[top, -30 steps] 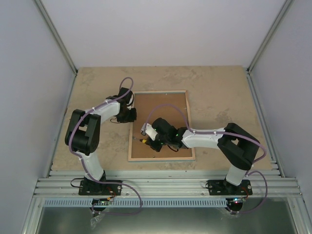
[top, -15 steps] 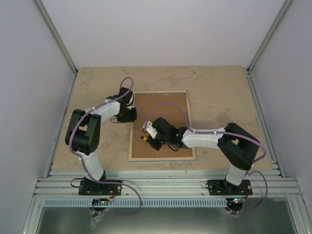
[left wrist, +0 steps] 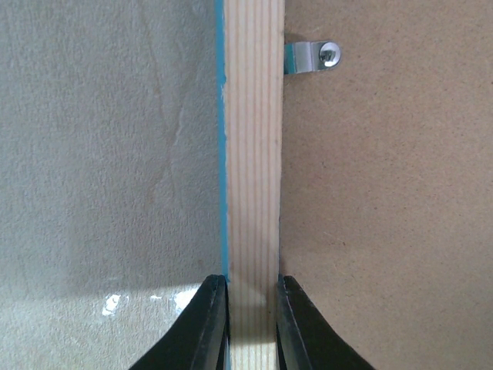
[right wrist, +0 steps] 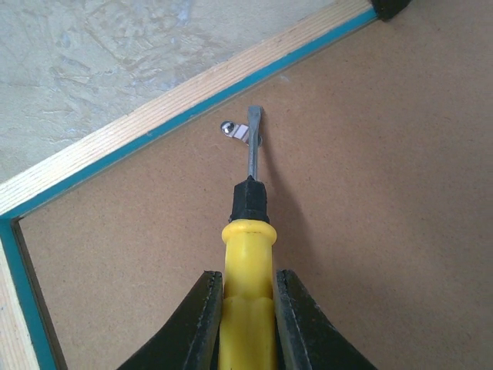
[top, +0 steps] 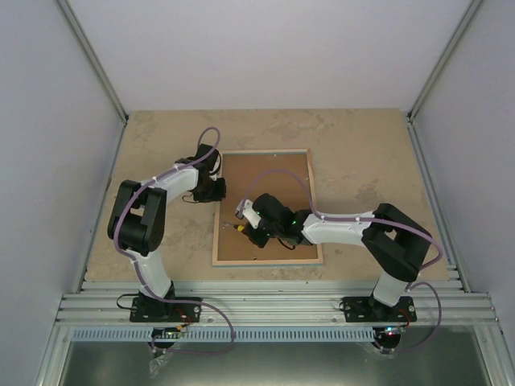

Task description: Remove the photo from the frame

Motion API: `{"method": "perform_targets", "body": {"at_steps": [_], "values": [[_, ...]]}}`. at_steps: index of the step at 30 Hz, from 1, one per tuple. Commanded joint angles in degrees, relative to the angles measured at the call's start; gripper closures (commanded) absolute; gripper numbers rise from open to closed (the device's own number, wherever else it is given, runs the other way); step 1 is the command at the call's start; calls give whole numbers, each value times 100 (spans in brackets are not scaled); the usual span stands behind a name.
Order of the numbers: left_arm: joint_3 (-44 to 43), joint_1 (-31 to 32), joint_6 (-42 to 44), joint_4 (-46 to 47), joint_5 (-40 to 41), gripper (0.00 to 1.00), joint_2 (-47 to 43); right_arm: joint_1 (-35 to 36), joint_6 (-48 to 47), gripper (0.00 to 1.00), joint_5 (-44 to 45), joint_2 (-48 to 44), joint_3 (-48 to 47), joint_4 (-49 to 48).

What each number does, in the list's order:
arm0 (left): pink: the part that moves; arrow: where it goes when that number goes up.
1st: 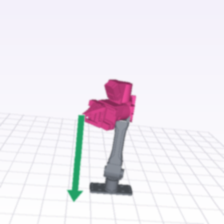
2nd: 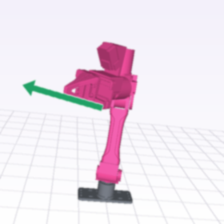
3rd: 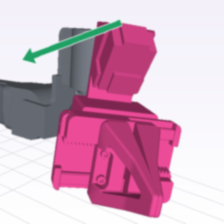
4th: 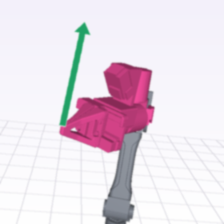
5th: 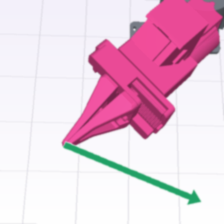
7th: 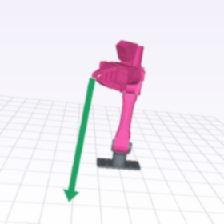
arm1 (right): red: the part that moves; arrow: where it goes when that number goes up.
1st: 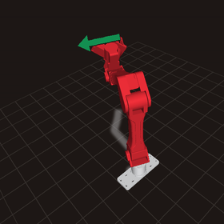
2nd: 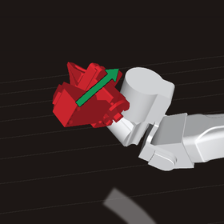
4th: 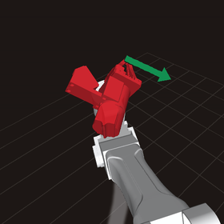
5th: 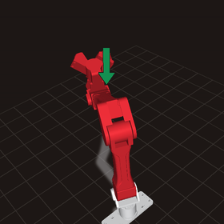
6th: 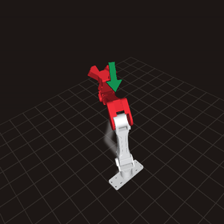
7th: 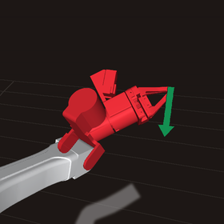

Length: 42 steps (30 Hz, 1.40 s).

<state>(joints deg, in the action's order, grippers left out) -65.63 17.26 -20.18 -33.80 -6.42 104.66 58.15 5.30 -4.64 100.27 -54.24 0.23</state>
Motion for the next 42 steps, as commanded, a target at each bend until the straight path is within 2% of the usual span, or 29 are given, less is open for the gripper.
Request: {"method": "perform_targets", "body": {"at_steps": [1, 12, 19, 25, 29, 42], "values": [[-78, 82, -21, 50, -491, 85, 146, -110, -91, 100, -20, -326, 138, -1], [47, 232, -80, 107, -583, 85, 112, -522, -225, 100, 290, -623, 160, 2], [342, 373, -230, 251, -657, 84, -18, -576, -82, 100, 623, -449, -72, 1], [552, 383, -370, 331, -619, 84, -159, -662, -41, 99, 859, -85, -266, -444], [800, 384, -441, 410, -662, 84, -299, -833, 28, 99, 733, 60, -327, -655], [864, 382, -448, 519, -782, 84, -328, -1034, 150, 100, 192, 593, -718, -771]]}}
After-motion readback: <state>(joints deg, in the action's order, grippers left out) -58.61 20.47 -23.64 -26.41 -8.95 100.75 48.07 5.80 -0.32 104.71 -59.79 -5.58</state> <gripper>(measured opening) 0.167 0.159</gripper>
